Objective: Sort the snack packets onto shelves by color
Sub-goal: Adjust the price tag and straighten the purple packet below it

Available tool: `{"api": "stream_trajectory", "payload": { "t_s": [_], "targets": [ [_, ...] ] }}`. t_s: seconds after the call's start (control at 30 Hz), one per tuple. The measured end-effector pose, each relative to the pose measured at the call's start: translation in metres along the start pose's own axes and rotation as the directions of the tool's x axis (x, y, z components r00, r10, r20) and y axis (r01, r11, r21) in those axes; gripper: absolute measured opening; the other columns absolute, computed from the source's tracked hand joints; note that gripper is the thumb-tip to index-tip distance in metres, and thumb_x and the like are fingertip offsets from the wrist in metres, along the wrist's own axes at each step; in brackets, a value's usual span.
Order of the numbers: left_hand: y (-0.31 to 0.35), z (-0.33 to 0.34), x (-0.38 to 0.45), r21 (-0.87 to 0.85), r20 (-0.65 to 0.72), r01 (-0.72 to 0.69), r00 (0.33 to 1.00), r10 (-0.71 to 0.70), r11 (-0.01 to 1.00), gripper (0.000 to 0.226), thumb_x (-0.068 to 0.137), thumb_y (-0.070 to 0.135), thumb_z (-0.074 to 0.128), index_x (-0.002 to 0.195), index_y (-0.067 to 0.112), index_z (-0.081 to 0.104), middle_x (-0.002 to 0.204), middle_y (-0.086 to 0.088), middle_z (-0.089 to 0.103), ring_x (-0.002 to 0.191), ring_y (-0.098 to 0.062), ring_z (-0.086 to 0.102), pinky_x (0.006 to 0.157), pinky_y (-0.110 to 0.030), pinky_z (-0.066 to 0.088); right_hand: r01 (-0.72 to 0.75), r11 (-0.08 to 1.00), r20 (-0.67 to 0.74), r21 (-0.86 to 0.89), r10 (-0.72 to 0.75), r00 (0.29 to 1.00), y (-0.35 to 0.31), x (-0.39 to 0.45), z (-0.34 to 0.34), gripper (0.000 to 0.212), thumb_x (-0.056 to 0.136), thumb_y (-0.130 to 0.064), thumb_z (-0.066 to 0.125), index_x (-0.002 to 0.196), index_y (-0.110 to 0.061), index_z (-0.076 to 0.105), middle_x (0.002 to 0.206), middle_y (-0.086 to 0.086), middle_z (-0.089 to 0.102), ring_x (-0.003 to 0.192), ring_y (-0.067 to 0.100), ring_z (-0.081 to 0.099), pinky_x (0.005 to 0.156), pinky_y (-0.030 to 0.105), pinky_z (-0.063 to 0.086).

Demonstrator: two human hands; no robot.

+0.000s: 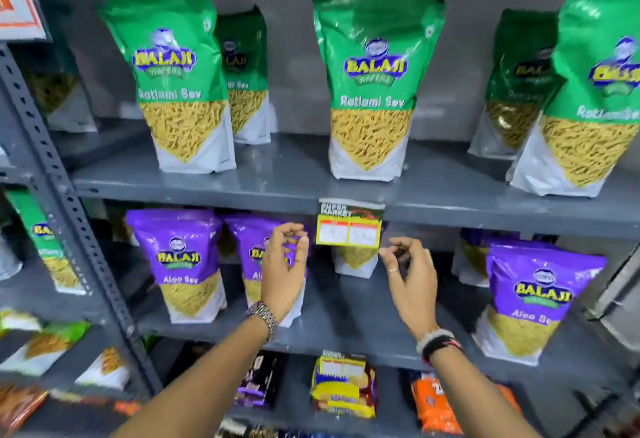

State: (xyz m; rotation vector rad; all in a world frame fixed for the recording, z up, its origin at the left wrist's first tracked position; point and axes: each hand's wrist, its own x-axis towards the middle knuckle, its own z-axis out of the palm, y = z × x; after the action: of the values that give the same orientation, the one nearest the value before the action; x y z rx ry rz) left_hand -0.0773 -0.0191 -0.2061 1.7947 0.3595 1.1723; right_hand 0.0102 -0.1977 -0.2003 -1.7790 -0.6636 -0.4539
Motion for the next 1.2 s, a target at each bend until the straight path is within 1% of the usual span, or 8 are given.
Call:
{"api": "stream_trajectory", "payload": {
  "t_s": [0.2,0.33,0.43,0.53,0.67,0.83,1.0,1.2],
  "targets": [
    [-0.08,-0.013,-0.021,0.07,-0.001,0.315,0.949,-0.316,0.947,0.021,0.086,0.023,0.056,0.103,0.013,0.049,0.102,-0.009,0.058,0.082,-0.013,0.056,0.08,-0.032,0.047,-0.241,0.971,0.206,0.003,0.235,0.95,0.049,-0.033,0.059,0.024,0.082,-0.033,0.061,0.1,-0.019,0.054,0.102,0.005,0.064,0.097,0.023,0.06,0.09,0.041,0.048],
    [-0.15,-0.034,-0.022,0.276,-0.093,0.502,0.863,-0.497,0.82,0.056,0.076,0.043,0.049,0.102,-0.006,0.052,0.103,-0.033,0.056,0.092,-0.038,0.056,0.089,-0.048,0.048,-0.36,0.929,0.364,-0.085,0.365,0.857,0.065,-0.04,0.108,0.037,0.082,-0.028,0.064,0.11,-0.007,0.054,0.111,0.015,0.065,0.104,0.031,0.06,0.085,0.028,0.041],
    [-0.171,-0.051,-0.016,0.299,-0.063,0.62,0.772,-0.633,0.726,0.053,0.081,0.029,0.061,0.111,-0.013,0.047,0.102,-0.031,0.059,0.095,-0.038,0.059,0.088,-0.045,0.044,-0.445,0.888,0.469,-0.119,0.445,0.763,0.068,-0.042,0.142,0.047,0.083,-0.023,0.063,0.123,-0.002,0.049,0.125,0.018,0.06,0.117,0.03,0.055,0.09,0.025,0.037],
    [-0.18,-0.058,-0.004,0.297,0.031,0.614,0.759,-0.65,0.731,0.051,0.079,0.018,0.067,0.114,-0.012,0.046,0.102,-0.034,0.062,0.097,-0.041,0.061,0.086,-0.043,0.048,-0.534,0.841,0.535,-0.082,0.489,0.688,0.065,-0.042,0.175,0.044,0.082,-0.013,0.065,0.121,-0.001,0.05,0.117,0.012,0.061,0.111,0.023,0.057,0.086,0.016,0.036],
    [-0.188,-0.063,0.007,0.234,0.17,0.591,0.757,-0.631,0.772,0.045,0.079,-0.007,0.061,0.121,-0.014,0.045,0.112,-0.017,0.056,0.073,0.012,0.061,0.07,-0.003,0.047,-0.59,0.805,0.546,-0.063,0.523,0.655,0.081,-0.05,0.209,0.026,0.072,-0.009,0.072,0.092,-0.012,0.055,0.102,0.023,0.069,0.092,0.028,0.066,0.087,0.041,0.052],
    [-0.205,-0.07,0.008,0.273,0.136,0.621,0.732,-0.668,0.735,0.07,0.057,0.036,0.081,0.119,0.014,0.054,0.115,-0.016,0.068,0.108,-0.024,0.063,0.1,-0.043,0.048,-0.649,0.761,0.508,-0.006,0.562,0.653,0.088,-0.049,0.212,0.034,0.068,-0.008,0.076,0.088,-0.023,0.052,0.099,0.01,0.07,0.096,0.029,0.067,0.09,0.046,0.053],
    [-0.182,-0.051,0.009,0.27,0.16,0.662,0.686,-0.71,0.699,0.053,0.063,0.007,0.08,0.11,0.007,0.055,0.103,-0.016,0.065,0.096,-0.022,0.06,0.08,-0.024,0.056,-0.672,0.74,0.494,0.032,0.573,0.654,0.098,-0.044,0.194,0.031,0.071,-0.001,0.071,0.096,-0.014,0.057,0.102,0.012,0.069,0.093,0.022,0.064,0.091,0.037,0.052],
    [-0.18,-0.009,-0.01,0.273,0.15,0.655,0.694,-0.704,0.704,0.061,0.041,0.042,0.087,0.092,0.026,0.058,0.095,-0.008,0.068,0.096,-0.023,0.065,0.093,-0.044,0.051,-0.673,0.74,0.44,0.013,0.6,0.669,0.119,-0.037,0.149,0.031,0.075,0.002,0.066,0.104,-0.005,0.058,0.098,0.006,0.066,0.093,0.016,0.061,0.09,0.031,0.049]
  ]
}}
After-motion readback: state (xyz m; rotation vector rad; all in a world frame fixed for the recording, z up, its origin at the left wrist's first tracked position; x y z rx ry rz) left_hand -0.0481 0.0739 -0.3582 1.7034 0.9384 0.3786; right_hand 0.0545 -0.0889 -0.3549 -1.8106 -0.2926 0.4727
